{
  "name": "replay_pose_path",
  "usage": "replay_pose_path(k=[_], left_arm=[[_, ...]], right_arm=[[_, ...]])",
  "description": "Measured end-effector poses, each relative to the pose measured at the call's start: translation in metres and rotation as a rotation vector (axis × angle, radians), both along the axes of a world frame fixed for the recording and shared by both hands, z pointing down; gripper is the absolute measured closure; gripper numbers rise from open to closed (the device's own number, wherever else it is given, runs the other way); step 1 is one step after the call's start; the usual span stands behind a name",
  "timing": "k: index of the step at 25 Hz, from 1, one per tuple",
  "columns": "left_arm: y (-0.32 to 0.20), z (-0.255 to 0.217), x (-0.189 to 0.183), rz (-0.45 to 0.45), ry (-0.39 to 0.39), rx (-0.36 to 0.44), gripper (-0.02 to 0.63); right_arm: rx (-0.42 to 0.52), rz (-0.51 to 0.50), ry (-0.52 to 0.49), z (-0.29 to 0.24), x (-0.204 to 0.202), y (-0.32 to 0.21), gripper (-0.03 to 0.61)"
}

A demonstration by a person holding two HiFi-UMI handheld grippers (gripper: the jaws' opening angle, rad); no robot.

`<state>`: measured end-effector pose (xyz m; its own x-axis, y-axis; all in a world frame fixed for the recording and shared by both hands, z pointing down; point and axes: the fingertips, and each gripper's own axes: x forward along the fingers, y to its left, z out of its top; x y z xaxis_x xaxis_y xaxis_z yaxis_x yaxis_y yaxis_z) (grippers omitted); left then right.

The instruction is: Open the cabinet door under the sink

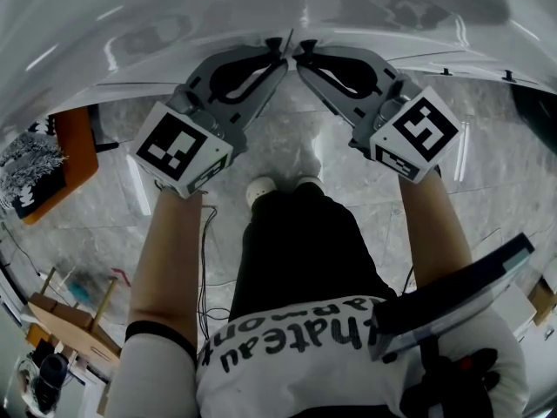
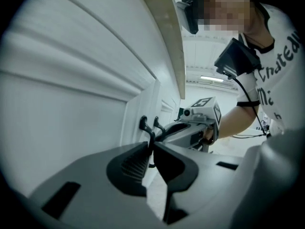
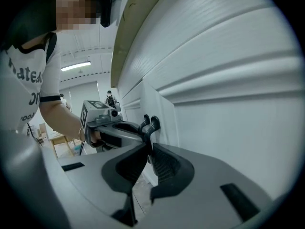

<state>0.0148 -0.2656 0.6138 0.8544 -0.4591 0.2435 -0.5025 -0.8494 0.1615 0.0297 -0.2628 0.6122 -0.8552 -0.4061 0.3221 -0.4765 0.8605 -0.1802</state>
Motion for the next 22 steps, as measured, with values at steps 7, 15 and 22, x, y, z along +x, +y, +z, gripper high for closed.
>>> replay_pose_path(k=[7,15,22], left_arm=[[0.027,0.001,0.0,0.071,-0.039,-0.042,0.588],[0.045,0.003,0.003,0.118,-0.091,-0.037,0.591],[0.062,0.009,0.002,0.212,-0.155,-0.01,0.592]], right_arm=[[-0.035,-0.03,0.035,0.003,0.001,0.02,0.532],[-0.075,-0.037,0.086,0.004,0.007,0.037,0.532],[-0.112,-0.065,0.119,0.009,0.01,0.054,0.532]])
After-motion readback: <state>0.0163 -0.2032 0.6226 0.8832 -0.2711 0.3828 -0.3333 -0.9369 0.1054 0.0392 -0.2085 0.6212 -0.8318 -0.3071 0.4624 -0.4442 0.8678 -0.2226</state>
